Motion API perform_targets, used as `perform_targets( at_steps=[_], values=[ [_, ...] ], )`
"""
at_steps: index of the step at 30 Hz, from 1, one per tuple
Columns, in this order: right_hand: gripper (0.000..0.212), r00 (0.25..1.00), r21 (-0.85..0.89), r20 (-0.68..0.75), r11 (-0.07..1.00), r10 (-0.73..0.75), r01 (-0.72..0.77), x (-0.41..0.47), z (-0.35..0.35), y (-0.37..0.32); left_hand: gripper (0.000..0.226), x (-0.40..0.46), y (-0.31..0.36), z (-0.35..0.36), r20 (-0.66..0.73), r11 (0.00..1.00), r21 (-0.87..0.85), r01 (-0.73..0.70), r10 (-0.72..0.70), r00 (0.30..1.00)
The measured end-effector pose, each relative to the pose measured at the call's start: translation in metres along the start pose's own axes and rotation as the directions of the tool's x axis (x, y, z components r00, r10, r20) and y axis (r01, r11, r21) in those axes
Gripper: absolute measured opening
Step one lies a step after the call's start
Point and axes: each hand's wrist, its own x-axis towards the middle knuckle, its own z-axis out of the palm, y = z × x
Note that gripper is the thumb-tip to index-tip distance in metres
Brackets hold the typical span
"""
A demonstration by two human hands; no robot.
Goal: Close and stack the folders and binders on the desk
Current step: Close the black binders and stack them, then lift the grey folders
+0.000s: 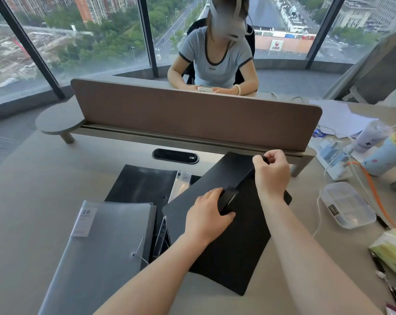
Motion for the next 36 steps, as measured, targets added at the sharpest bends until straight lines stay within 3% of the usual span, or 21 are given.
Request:
perform_targets(
  at_steps=[10,14,17,20,24,28,31,33,36],
  values=[
    [0.009,0.979,0.241,0.05,0.954,-0.196,0.179,-0.049,0.034,-0.085,0.021,-0.022,-0.012,-0.074,-0.251,0.992,-0.123,-0.008,-0.023,0.968],
    [0.011,0.933,0.224,0.098,0.921,-0.346,0.318,-0.068,0.051,-0.101,0.018,-0.024,-0.032,-0.093,-0.256,0.974,-0.227,0.023,-0.083,0.963],
    [0.014,0.918,0.282,0.164,0.909,-0.362,0.308,-0.081,0.062,-0.105,0.013,-0.027,-0.049,-0.109,-0.207,0.91,-0.411,0.05,-0.147,0.967],
    [0.017,0.932,0.267,0.174,0.927,-0.317,0.265,-0.088,0.071,-0.095,0.012,-0.031,-0.062,-0.126,-0.166,0.794,-0.601,0.09,-0.235,0.958],
    [0.032,0.959,0.1,0.214,0.98,-0.188,0.17,-0.097,0.082,-0.065,0.013,-0.035,-0.084,-0.147,-0.094,0.586,-0.802,0.118,-0.318,0.943],
    [0.047,0.954,0.018,0.3,1.0,0.002,-0.008,-0.109,0.091,-0.035,0.013,-0.039,-0.113,-0.165,-0.047,0.464,-0.874,0.144,-0.375,0.926],
    [0.054,0.897,0.012,0.401,0.978,0.188,-0.21,-0.125,0.099,-0.02,0.014,-0.046,-0.139,-0.176,-0.004,0.424,-0.887,0.184,-0.405,0.915],
    [0.047,0.845,-0.023,0.466,0.958,0.262,-0.285,-0.136,0.107,-0.011,0.015,-0.053,-0.158,-0.181,0.025,0.408,-0.887,0.215,-0.423,0.906],
    [0.02,0.79,-0.064,0.544,0.952,0.284,-0.298,-0.157,0.119,0.002,0.017,-0.066,-0.187,-0.185,0.04,0.405,-0.877,0.257,-0.472,0.88]
  ],
)
